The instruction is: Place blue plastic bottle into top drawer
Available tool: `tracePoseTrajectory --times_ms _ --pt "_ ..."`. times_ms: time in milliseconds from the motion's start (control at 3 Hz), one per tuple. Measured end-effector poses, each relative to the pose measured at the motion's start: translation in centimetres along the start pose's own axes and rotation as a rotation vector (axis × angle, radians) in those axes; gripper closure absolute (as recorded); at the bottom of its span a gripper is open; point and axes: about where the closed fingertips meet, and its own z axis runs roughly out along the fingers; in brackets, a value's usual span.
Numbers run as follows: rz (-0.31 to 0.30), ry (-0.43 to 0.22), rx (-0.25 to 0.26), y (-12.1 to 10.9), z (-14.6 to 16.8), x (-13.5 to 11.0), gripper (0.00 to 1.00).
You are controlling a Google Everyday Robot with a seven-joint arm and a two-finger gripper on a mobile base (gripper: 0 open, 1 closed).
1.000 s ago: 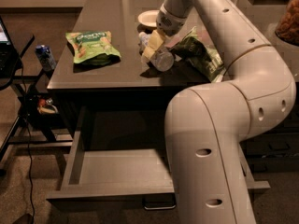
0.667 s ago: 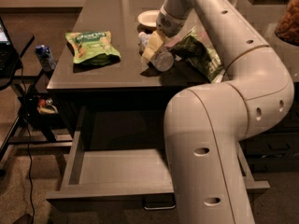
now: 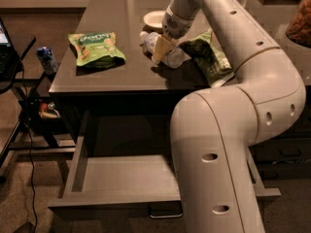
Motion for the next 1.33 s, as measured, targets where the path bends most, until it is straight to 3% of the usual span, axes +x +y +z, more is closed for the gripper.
tracePoseTrajectory --times_ms 667,1000,1333 --pt "0.0 0.0 0.0 0.0 0.0 0.0 0.89" --pt "0.0 0.0 0.0 0.0 0.0 -0.01 1.0" --pt "-0.011 -0.021 0.01 -0.12 0.01 -0.57 1.0"
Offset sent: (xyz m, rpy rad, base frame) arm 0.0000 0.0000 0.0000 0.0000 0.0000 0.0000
